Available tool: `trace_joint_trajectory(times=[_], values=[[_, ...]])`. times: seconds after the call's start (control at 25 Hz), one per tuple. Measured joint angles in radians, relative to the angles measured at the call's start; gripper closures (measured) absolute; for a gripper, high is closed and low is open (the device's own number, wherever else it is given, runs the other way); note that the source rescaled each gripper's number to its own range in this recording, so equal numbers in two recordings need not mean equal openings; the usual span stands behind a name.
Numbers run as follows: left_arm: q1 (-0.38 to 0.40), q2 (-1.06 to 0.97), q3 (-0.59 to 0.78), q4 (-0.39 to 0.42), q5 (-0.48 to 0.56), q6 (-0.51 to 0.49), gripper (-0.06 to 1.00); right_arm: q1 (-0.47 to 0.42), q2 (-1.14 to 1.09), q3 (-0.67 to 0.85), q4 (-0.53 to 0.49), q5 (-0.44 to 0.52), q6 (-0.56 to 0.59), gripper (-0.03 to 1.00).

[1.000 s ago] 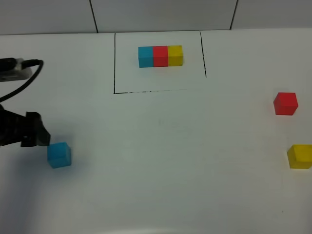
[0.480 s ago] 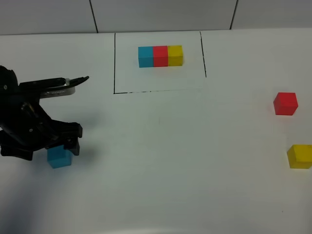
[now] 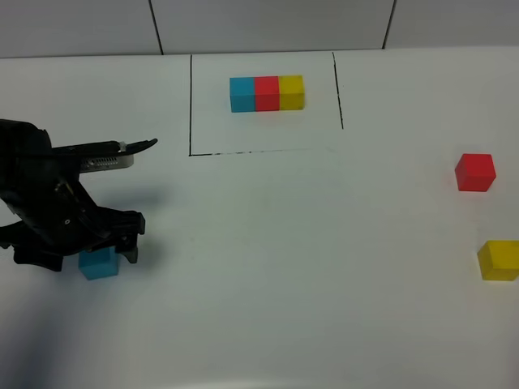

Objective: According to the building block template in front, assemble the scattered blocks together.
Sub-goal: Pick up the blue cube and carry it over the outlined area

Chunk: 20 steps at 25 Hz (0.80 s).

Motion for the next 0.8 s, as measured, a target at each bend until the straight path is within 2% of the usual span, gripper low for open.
trace_joint_trajectory(times=[0.32,0.56,0.64,0.72,0.8], values=[[0.0,0.023,0.0,0.042,-0.037,-0.002,-0.03,0.0,0.0,0.0,0.0,0.0,0.0,0.13],[0.0,0.069,0.0,0.047,-0.048,-0.004,0.01,0.0,0.0,0.0,0.0,0.0,0.0,0.17],[0.0,0.074,0.0,0.047,-0.057,-0.011,0.11,0.0,0.0,0.0,0.0,0.0,0.0,0.17],[0.0,0.076,0.0,0.047,-0.068,-0.017,0.27,0.0,0.0,0.0,0.0,0.0,0.0,0.18],[0.0,0.076,0.0,0.047,-0.069,-0.021,0.53,0.0,0.0,0.0,0.0,0.0,0.0,0.18]])
